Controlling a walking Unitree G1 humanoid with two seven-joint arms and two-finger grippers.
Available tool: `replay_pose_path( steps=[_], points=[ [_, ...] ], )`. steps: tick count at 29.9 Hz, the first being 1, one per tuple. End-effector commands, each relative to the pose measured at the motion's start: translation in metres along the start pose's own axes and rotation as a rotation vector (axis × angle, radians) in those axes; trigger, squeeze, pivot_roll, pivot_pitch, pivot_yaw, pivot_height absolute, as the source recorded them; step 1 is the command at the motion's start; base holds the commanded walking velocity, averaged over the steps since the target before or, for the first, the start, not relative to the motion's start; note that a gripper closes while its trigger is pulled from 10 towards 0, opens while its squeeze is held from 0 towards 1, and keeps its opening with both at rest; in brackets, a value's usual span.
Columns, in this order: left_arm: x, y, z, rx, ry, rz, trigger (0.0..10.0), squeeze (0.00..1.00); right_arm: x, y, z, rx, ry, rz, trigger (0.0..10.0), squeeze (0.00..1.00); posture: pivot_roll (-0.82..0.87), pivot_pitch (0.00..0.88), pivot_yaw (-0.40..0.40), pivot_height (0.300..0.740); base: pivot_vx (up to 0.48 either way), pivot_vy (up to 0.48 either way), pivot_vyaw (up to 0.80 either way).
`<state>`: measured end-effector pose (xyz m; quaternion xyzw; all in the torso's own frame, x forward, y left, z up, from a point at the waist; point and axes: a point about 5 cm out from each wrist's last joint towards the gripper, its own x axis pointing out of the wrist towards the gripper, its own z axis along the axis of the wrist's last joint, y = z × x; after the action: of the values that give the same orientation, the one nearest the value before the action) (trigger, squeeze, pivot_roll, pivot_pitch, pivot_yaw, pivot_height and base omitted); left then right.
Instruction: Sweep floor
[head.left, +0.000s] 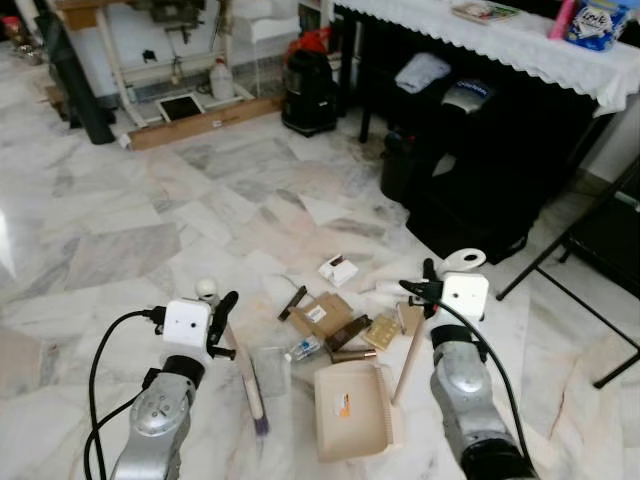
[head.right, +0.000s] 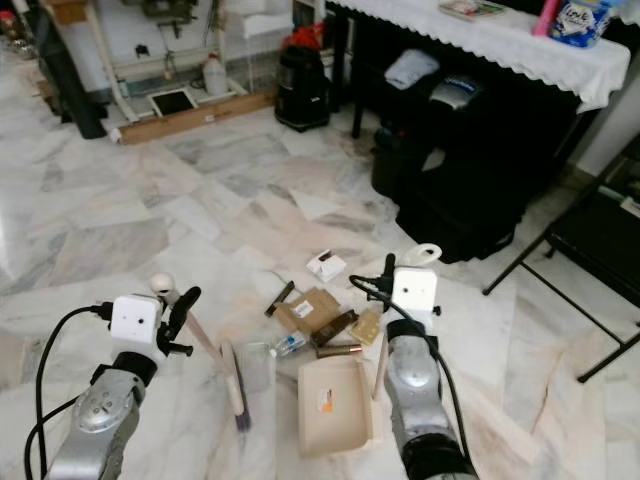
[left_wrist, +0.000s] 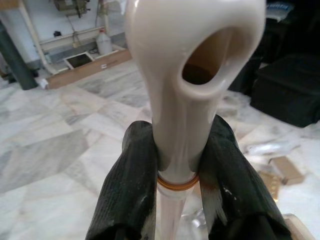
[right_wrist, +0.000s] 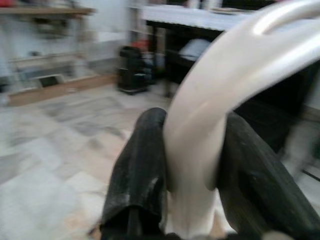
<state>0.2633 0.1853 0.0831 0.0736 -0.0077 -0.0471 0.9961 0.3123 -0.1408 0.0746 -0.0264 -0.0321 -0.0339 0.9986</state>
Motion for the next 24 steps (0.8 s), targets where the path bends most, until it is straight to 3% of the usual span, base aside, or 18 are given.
replay_pose_path(
  steps=[1,15,24],
  points=[
    [0.0020,-0.0008,0.0111,-0.014,-0.061,-0.002,10.0,0.00,0.0038,-0.0055,0.0095,0.015,-0.052,-0.021,10.0,0.00,0.16,0.028,-0.012,0.740,0.000,0.000,0.00],
    [0.0025,-0.0031,0.0123,-0.033,-0.071,-0.018,10.0,0.00,0.0032,-0.0062,0.0068,0.026,-0.034,-0.025,10.0,0.00,0.16,0.028,-0.011,0.740,0.000,0.000,0.00],
    [0.0020,-0.0028,0.0109,-0.022,-0.061,-0.016,10.0,0.00,0.0029,-0.0032,0.0062,0.031,-0.030,-0.010,10.0,0.00,0.16,0.031,-0.012,0.740,0.000,0.000,-0.66]
  ],
)
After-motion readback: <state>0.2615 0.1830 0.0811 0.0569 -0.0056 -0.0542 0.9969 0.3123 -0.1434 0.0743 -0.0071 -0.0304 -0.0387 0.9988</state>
